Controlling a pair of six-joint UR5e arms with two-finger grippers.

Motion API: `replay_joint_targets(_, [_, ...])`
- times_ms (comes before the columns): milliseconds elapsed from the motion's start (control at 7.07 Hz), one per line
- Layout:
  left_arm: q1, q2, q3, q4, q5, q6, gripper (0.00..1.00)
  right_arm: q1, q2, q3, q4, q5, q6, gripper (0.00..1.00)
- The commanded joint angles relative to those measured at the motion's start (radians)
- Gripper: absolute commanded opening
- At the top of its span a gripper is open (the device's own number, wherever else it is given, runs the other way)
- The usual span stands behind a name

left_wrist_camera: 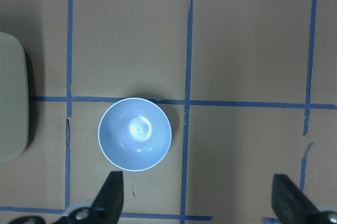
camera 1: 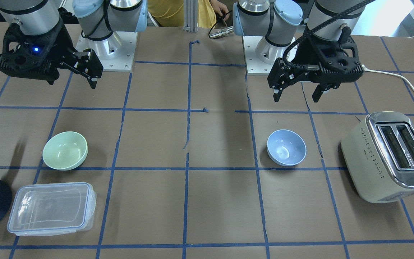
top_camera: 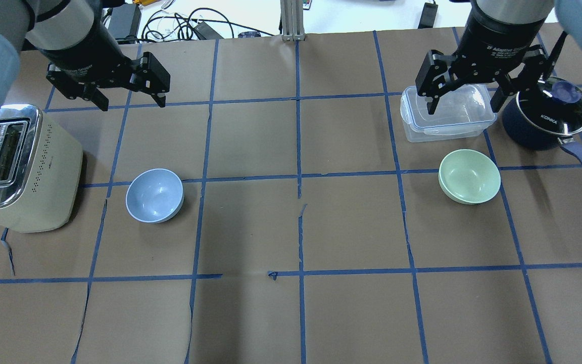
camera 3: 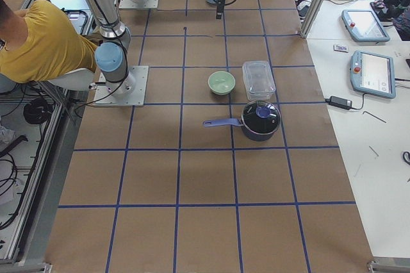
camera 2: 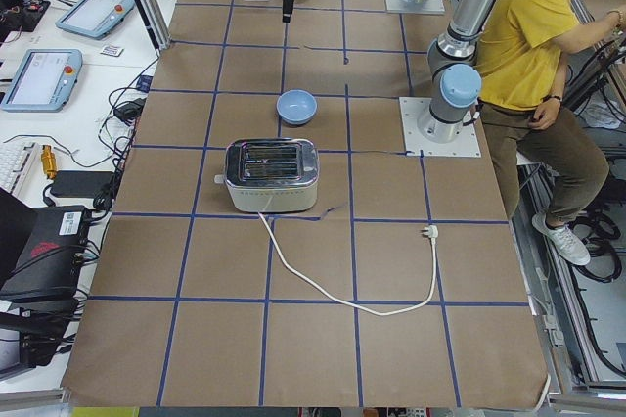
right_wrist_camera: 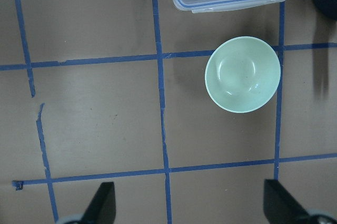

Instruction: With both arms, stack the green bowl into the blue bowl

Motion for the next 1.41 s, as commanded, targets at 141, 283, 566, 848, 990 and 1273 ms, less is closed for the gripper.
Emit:
replay_joint_targets(141, [0.033, -0.005, -0.024, 0.005, 0.001, 0.065, 1.0, 0.0, 0.0, 0.0, 0.001, 0.002, 0.003, 1.0])
replay_joint_targets(283, [0.09, -0.003, -0.071, 0.016, -0.001, 0.178, 1.0, -0.002, 0.0, 0.0, 0.001, 0.002, 0.002, 1.0])
replay_joint_targets(566, [0.238, -0.012, -0.221, 0.058, -0.008, 0.264, 1.0, -0.002, 0.003, 0.002, 0.004, 0.002, 0.006, 1.0])
replay_joint_targets(848, [0.286, -0.066, -0.412, 0.394, -0.002, 0.37, 1.0, -0.006, 0.005, 0.033, -0.012, 0.002, 0.002, 1.0])
replay_joint_targets(990, [0.288, -0.102, -0.496, 0.539, -0.001, 0.399, 1.0, -0.017, 0.014, 0.034, -0.017, -0.007, -0.001, 1.0])
replay_joint_targets(1273, [0.293, -0.179, -0.526, 0.563, -0.002, 0.402, 0.97, -0.105, 0.101, 0.092, -0.163, -0.01, -0.006, 1.0])
